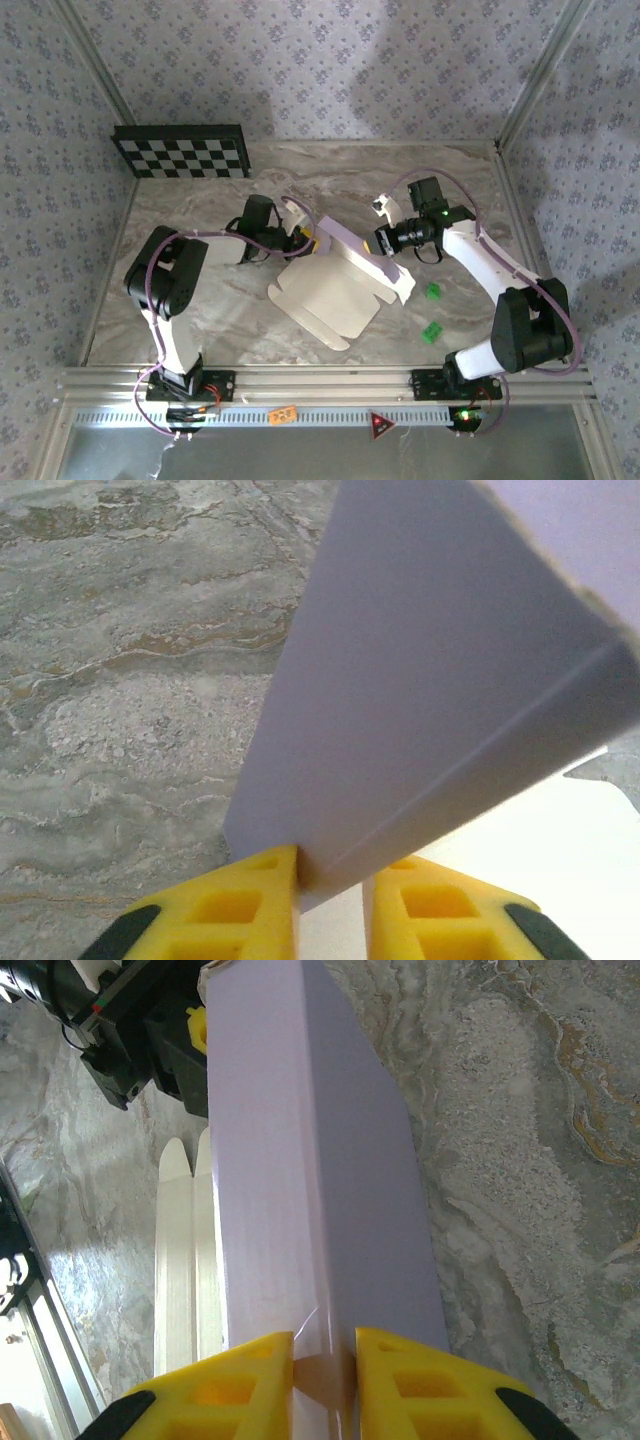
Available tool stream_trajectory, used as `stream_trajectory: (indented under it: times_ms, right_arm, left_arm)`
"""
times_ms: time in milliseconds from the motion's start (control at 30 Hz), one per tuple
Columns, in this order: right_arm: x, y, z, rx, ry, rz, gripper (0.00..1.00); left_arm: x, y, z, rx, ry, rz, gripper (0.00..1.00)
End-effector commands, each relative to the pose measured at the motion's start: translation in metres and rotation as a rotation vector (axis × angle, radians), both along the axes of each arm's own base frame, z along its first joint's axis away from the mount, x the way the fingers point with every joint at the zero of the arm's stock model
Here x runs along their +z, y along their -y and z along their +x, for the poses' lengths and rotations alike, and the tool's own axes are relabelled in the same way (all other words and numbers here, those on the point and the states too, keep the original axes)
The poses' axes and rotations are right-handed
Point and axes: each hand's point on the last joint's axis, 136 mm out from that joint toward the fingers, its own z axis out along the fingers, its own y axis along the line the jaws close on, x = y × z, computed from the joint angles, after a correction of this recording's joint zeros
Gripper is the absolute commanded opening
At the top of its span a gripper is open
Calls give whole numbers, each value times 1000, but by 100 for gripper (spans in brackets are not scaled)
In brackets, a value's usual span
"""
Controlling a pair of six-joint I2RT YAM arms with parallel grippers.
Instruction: Fold the paper box
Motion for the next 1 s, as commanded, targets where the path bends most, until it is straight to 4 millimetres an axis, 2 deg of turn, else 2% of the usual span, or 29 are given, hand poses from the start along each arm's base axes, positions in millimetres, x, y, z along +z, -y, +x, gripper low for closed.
stream_trajectory:
  times_ms: [0,167,333,500,667,800,967]
  right_arm:
    - [-5,1,-4,13,-36,-9,22]
    - [-5,1,-5,9,-38,-5,22]
    - [-2,-6,-7,8,-37,8,24]
    - [-1,-23,-15,41,-25,1,24]
    - [2,-44,-22,60,-5,-3,23]
    - [3,-67,-39,136,0,-18,23]
    - [-10,-76,-50,169,-10,-54,22]
  left_arm:
    - [6,14,0,-18,37,-13,17]
    - [4,12,13,100,64,38,7]
    - [5,9,11,194,116,112,3]
    - [11,-13,7,326,156,170,2]
    - [9,-36,-9,395,128,191,1]
    - [13,-52,-27,441,107,196,1]
    - [10,-64,-39,466,102,190,4]
